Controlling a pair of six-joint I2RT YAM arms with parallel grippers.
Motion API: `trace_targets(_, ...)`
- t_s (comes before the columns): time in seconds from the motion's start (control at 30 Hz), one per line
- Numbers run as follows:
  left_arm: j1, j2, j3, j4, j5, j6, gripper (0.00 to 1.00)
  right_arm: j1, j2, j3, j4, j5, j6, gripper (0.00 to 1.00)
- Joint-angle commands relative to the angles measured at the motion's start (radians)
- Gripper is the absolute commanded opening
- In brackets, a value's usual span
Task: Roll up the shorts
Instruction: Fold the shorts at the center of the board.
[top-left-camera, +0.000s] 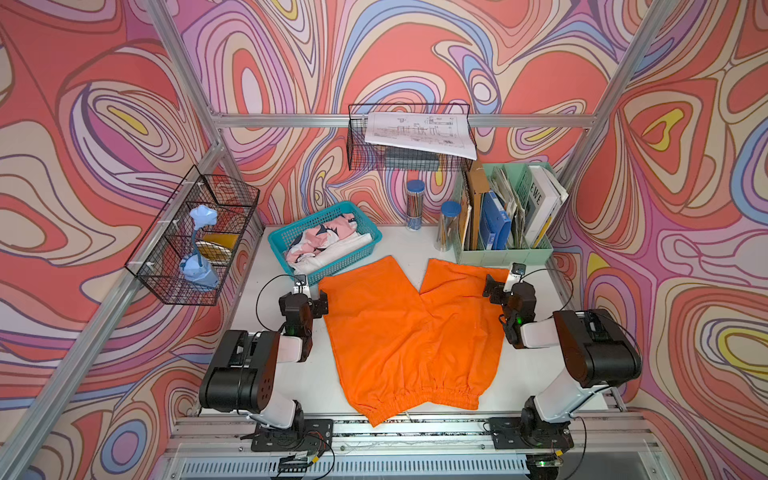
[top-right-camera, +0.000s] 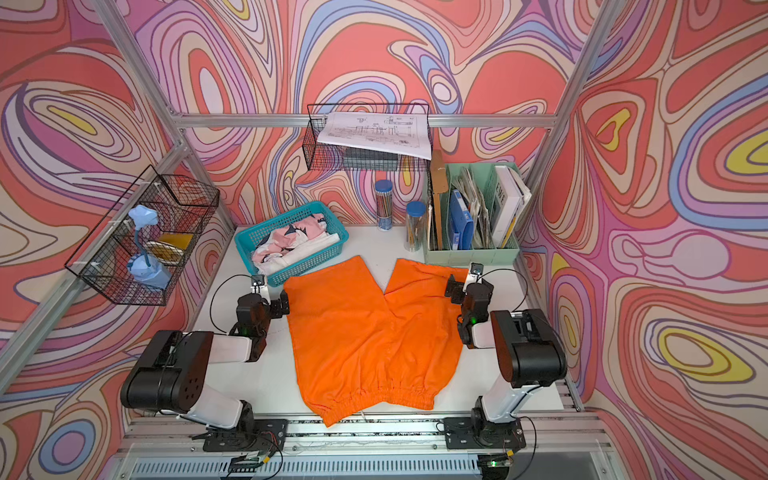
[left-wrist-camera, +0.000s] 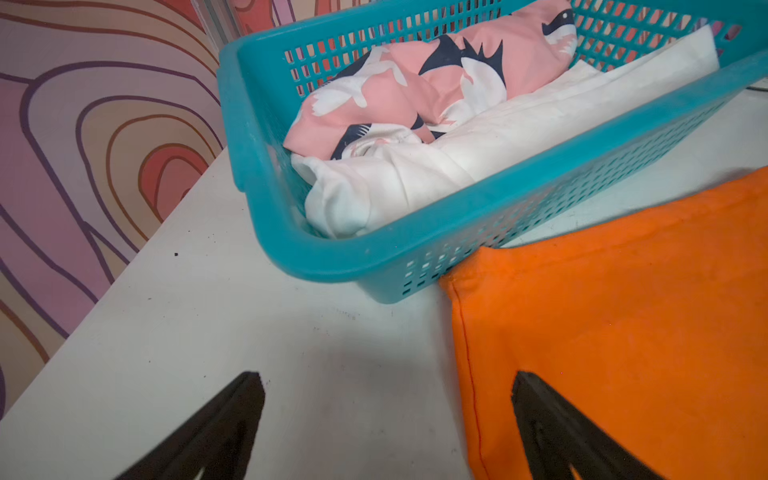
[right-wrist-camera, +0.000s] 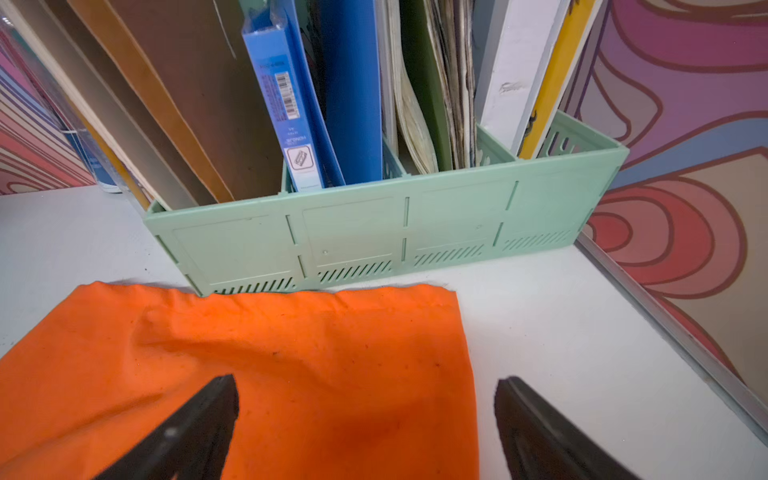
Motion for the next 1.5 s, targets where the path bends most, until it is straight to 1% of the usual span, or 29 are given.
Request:
trace_targets(0.0,0.005,-0.001,0.011,0.018,-0.01,-0.006,0.98,-0.002,0.009,0.003,0.019,-0.007,-0.009,0.98)
trace_targets(0.57,0.005,0.0,0.011,0.025,-0.011,-0.01,0.99,-0.002,0.01,0.003,0.021,-0.009,-0.007,0.98)
trace_targets(0.7,0.005,-0.005,0.01,0.028,0.007,-0.002,0.99,-0.002,0.008,0.001,0.025,-0.009,-0.008,0.97)
trace_targets(0.73,0.003,-0.026,0.02,-0.016,0.035,0.014,0.98,-0.001,0.002,0.003,0.017,0.02,-0.003,0.96)
trace_targets(0.77,-0.008,-0.067,0.044,-0.096,0.02,0.027,0.98,-0.001,-0.022,0.014,-0.023,0.053,0.015,0.96)
trace_targets(0.83,-0.037,-0.153,0.095,-0.253,-0.042,0.035,0.98,-0.002,-0.1,0.07,-0.203,0.092,0.029,0.96)
trace_targets(0.87,-0.054,-0.196,0.104,-0.281,-0.072,0.045,0.99,-0.003,-0.141,0.112,-0.308,0.101,0.04,0.96)
trace_targets(0.9,-0.075,-0.231,0.102,-0.276,-0.106,0.049,0.99,-0.002,-0.168,0.139,-0.356,0.119,0.046,0.96)
trace_targets(0.93,-0.091,-0.273,0.103,-0.281,-0.105,0.044,0.99,-0.002,-0.195,0.166,-0.396,0.122,0.047,0.96)
trace_targets(1.0,-0.114,-0.342,0.133,-0.334,-0.075,0.023,0.99,-0.002,-0.238,0.225,-0.499,0.112,0.054,0.96)
trace_targets(1.07,-0.148,-0.394,0.218,-0.431,-0.056,0.018,0.99,-0.002,-0.262,0.305,-0.65,0.1,0.066,0.96)
trace_targets(1.17,-0.206,-0.441,0.307,-0.56,-0.013,0.032,0.99,-0.014,-0.274,0.395,-0.83,0.082,0.103,0.94)
trace_targets(1.23,-0.253,-0.467,0.348,-0.605,0.055,0.035,0.99,-0.045,-0.277,0.429,-0.92,0.04,0.152,0.93)
trace_targets(1.33,-0.317,-0.478,0.422,-0.686,0.183,0.011,0.99,-0.098,-0.231,0.478,-1.023,0.011,0.198,0.91)
trace_targets(1.4,-0.372,-0.465,0.47,-0.716,0.251,-0.005,0.98,-0.142,-0.17,0.521,-1.086,-0.058,0.227,0.89)
trace_targets(1.47,-0.443,-0.443,0.526,-0.765,0.244,0.003,0.99,-0.178,-0.112,0.555,-1.125,-0.134,0.255,0.87)
